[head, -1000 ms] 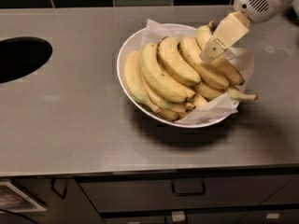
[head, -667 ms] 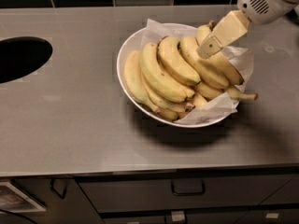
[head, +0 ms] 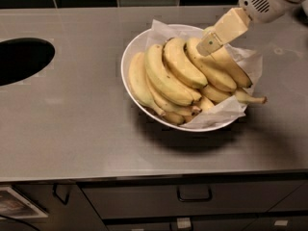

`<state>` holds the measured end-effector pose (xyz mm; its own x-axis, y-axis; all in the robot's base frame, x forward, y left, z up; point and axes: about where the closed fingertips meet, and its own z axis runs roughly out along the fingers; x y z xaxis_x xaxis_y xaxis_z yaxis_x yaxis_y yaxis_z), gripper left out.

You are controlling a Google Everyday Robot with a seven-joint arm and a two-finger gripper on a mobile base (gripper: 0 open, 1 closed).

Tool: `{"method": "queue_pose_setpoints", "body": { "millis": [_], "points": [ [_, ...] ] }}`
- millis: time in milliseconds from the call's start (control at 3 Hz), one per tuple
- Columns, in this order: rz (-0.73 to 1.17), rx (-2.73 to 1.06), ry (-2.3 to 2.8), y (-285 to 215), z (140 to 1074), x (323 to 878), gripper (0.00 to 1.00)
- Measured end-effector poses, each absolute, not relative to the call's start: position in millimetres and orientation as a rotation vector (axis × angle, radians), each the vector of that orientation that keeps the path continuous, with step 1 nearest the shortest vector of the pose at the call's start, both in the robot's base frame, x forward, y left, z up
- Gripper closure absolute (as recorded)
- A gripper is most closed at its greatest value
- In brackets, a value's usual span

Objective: Pick banana from white bowl

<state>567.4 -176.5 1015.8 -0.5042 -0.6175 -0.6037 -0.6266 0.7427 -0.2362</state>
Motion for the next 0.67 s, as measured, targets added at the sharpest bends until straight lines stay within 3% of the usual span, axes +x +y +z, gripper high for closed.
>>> {"method": "queue_pose_setpoints", "body": {
  "millis": [667],
  "points": [
    [0.060, -0.791, 2.360, -174.4, 1035.0, 560.6, 0.00]
  ]
}}
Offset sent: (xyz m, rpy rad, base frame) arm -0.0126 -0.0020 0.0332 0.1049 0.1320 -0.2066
